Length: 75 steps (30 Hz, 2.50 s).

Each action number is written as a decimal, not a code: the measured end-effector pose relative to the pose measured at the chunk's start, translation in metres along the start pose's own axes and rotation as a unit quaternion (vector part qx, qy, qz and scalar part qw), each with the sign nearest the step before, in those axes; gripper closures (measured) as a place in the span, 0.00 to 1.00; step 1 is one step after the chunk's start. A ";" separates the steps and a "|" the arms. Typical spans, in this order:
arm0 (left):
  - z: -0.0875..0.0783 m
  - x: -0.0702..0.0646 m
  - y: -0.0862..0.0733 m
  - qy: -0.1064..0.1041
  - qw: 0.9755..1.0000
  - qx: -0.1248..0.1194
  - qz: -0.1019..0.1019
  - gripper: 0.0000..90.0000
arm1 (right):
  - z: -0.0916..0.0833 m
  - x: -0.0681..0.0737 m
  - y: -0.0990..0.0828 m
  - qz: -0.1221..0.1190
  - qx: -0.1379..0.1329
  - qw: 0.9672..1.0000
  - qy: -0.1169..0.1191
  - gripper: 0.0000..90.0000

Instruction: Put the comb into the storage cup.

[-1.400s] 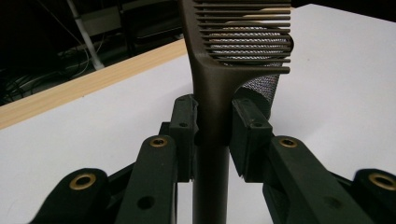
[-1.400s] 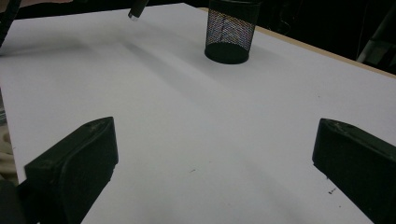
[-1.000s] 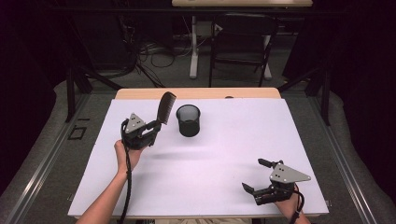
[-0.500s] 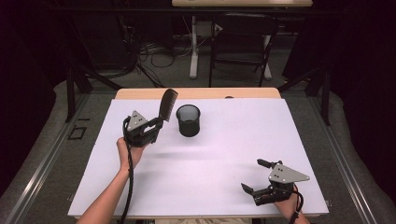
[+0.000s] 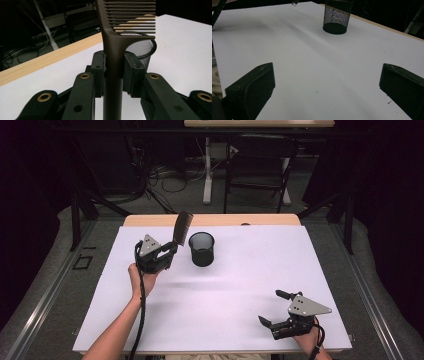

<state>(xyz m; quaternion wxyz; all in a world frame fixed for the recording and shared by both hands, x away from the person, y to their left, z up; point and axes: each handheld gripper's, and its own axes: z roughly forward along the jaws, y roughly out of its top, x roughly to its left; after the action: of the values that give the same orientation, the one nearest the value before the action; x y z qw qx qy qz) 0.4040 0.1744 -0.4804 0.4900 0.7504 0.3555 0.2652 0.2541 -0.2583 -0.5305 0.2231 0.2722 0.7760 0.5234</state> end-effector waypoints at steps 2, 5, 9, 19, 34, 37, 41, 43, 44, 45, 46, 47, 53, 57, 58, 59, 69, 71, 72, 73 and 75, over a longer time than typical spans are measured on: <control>0.002 -0.001 0.002 0.001 1.000 -0.002 0.000 0.80 | 0.000 0.000 0.000 -0.001 0.000 1.000 0.001 0.00; 0.004 -0.002 0.005 0.000 1.000 -0.001 0.001 0.80 | 0.000 0.000 0.000 0.003 0.003 1.000 0.002 0.00; 0.006 -0.003 0.011 -0.002 1.000 -0.006 -0.001 0.80 | 0.002 0.001 -0.001 0.003 0.006 1.000 0.004 0.00; 0.013 -0.005 0.022 -0.006 1.000 -0.014 0.002 0.80 | 0.001 -0.002 -0.002 0.008 0.011 1.000 0.002 0.00; 0.020 -0.006 0.037 -0.011 1.000 -0.022 0.001 0.80 | 0.001 -0.002 -0.002 0.010 0.007 1.000 -0.003 0.00; 0.021 -0.005 0.039 -0.010 1.000 -0.022 0.002 0.80 | 0.001 -0.003 -0.002 0.011 0.011 1.000 -0.003 0.00; 0.021 -0.005 0.042 -0.011 1.000 -0.027 -0.001 0.80 | 0.001 -0.003 -0.002 0.012 0.010 1.000 -0.004 0.00; 0.021 -0.005 0.043 -0.012 1.000 -0.025 0.001 0.80 | 0.001 -0.003 -0.002 0.012 0.010 1.000 -0.004 0.00; 0.022 -0.005 0.044 -0.013 1.000 -0.025 0.000 0.80 | 0.001 -0.003 -0.002 0.012 0.010 1.000 -0.004 0.00; 0.022 -0.005 0.045 -0.014 1.000 -0.024 0.000 0.80 | 0.001 -0.003 -0.002 0.012 0.010 1.000 -0.004 0.00; 0.023 -0.005 0.045 -0.015 1.000 -0.023 0.000 0.80 | 0.001 -0.003 -0.002 0.011 0.010 1.000 -0.004 0.00; 0.023 -0.005 0.046 -0.015 1.000 -0.024 0.001 0.80 | 0.001 -0.003 -0.002 0.011 0.010 1.000 -0.004 0.00; 0.024 -0.004 0.050 -0.016 1.000 -0.026 -0.001 0.80 | 0.001 -0.003 -0.002 0.012 0.010 1.000 -0.005 0.00; 0.024 -0.004 0.053 -0.015 0.999 -0.031 -0.004 0.80 | 0.000 -0.003 -0.002 0.010 0.010 1.000 -0.005 0.00; 0.024 -0.004 0.054 -0.013 0.999 -0.031 -0.002 0.80 | 0.000 -0.003 -0.002 0.011 0.010 1.000 -0.004 0.00; 0.024 -0.005 0.055 -0.014 0.999 -0.033 -0.002 0.80 | 0.001 -0.003 -0.002 0.012 0.011 1.000 -0.003 0.00; 0.026 -0.004 0.063 -0.011 0.999 -0.042 -0.004 0.80 | 0.001 -0.003 -0.002 0.012 0.012 1.000 -0.005 0.00; 0.027 -0.004 0.065 -0.011 0.999 -0.044 -0.004 0.80 | 0.001 -0.004 -0.002 0.012 0.011 1.000 -0.005 0.00; 0.027 -0.004 0.065 -0.011 0.999 -0.043 -0.004 0.80 | 0.000 -0.004 -0.002 0.013 0.012 1.000 -0.005 0.00; 0.028 -0.005 0.066 -0.010 0.999 -0.044 -0.004 0.80 | 0.001 -0.004 -0.002 0.013 0.010 1.000 -0.005 0.00; 0.029 -0.005 0.067 -0.010 0.999 -0.045 -0.005 0.80 | 0.000 -0.004 -0.002 0.013 0.011 1.000 -0.005 0.00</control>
<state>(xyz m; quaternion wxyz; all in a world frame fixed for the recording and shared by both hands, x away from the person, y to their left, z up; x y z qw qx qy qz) 0.4411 0.1372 -0.4296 0.5287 0.7281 0.3422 0.2707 0.2569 -0.2611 -0.5321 0.2175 0.2871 0.7767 0.5166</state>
